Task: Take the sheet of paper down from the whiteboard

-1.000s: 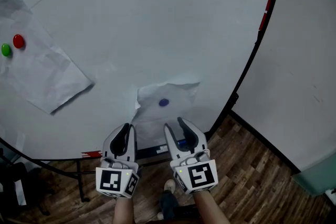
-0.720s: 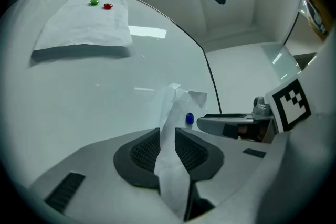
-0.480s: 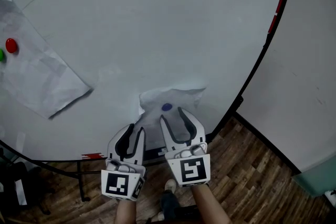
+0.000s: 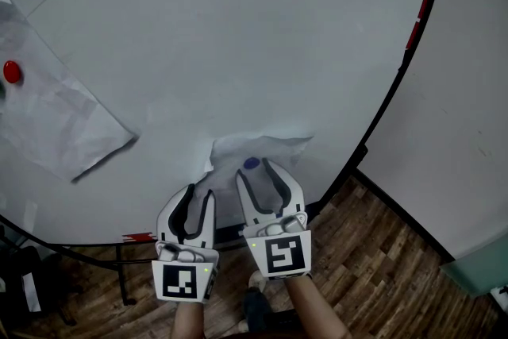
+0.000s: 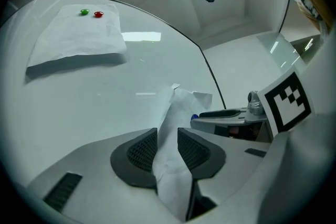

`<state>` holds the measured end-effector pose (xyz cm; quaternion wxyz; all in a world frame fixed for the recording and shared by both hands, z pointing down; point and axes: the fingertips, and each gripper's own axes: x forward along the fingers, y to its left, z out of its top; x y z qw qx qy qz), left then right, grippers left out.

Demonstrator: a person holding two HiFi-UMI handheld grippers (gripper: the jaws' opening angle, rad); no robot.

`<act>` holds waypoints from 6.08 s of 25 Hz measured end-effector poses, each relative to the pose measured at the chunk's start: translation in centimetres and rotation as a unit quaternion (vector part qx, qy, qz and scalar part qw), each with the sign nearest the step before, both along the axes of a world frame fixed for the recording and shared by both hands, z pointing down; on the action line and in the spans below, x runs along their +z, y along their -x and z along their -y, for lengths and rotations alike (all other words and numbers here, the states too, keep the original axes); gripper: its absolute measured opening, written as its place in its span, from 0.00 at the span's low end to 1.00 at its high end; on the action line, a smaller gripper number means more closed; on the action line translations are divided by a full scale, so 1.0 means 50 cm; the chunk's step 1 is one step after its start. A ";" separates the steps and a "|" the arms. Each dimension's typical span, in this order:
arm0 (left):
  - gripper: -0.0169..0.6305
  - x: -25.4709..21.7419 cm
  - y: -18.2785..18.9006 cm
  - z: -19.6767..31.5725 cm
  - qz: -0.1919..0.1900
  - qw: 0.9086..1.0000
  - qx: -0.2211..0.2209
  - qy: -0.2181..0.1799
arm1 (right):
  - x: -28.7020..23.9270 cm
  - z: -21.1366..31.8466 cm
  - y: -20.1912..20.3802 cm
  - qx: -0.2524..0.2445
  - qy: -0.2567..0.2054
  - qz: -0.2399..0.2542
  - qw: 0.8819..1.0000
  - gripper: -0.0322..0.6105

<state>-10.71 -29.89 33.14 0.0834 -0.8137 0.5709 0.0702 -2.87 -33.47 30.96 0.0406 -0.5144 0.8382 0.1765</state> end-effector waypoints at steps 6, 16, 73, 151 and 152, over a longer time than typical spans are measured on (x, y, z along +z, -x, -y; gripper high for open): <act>0.22 -0.007 0.011 0.007 0.004 1.000 -0.012 -0.004 | -0.002 0.007 0.006 0.007 -0.007 -0.005 1.000 0.33; 0.22 -0.012 0.003 0.017 0.015 1.000 -0.013 -0.012 | 0.000 0.010 0.000 0.013 -0.008 -0.002 1.000 0.26; 0.06 -0.022 0.132 -0.065 -0.070 0.995 -0.066 -0.009 | 0.001 -0.059 -0.005 0.002 -0.007 -0.002 1.000 0.26; 0.06 -0.023 0.327 -0.130 -0.102 0.980 -0.171 -0.015 | 0.024 -0.057 0.006 0.012 0.012 -0.044 0.999 0.26; 0.06 -0.023 0.327 -0.130 -0.102 0.980 -0.172 -0.014 | 0.025 -0.057 0.007 0.011 0.011 -0.044 0.999 0.26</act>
